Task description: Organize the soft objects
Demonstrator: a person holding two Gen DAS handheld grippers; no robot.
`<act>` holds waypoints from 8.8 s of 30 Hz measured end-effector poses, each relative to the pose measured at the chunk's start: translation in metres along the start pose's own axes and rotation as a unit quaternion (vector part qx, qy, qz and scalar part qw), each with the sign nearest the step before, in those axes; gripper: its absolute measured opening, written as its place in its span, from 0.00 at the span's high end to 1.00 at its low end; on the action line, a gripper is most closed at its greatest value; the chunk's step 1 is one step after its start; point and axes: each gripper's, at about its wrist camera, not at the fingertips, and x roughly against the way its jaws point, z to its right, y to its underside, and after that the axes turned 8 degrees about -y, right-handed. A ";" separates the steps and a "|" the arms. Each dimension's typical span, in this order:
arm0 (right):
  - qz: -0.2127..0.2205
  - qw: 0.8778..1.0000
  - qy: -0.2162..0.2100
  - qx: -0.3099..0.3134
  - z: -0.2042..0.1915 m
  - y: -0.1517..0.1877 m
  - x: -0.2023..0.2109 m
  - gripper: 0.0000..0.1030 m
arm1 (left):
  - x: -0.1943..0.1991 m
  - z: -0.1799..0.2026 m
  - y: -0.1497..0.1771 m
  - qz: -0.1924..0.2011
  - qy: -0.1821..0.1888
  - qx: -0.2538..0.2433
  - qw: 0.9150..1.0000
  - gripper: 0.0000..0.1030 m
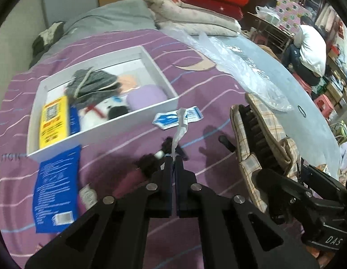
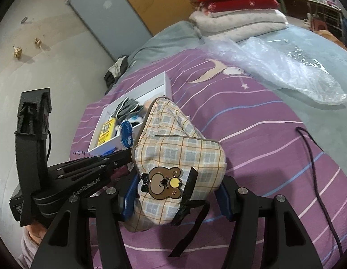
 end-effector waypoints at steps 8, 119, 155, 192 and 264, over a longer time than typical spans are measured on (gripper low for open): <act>-0.029 0.999 -0.021 0.012 -0.019 -0.005 -0.014 0.43 | 0.009 -0.030 0.007 0.008 0.006 0.038 0.999 0.97; -0.146 0.984 -0.009 0.102 -0.050 -0.149 -0.230 0.78 | -0.028 -0.162 -0.052 -0.033 0.008 0.187 0.982 0.51; -0.001 0.990 -0.014 -0.138 -0.081 -0.184 -0.079 0.21 | 0.028 -0.101 -0.082 -0.022 -0.086 0.167 0.982 0.40; -0.131 0.985 0.057 -0.101 0.012 -0.081 -0.151 0.33 | -0.065 -0.088 -0.023 -0.104 -0.047 0.164 0.980 0.43; -0.133 0.991 -0.010 -0.005 -0.090 -0.068 -0.131 0.88 | -0.028 -0.173 0.013 -0.151 -0.014 0.254 0.955 0.20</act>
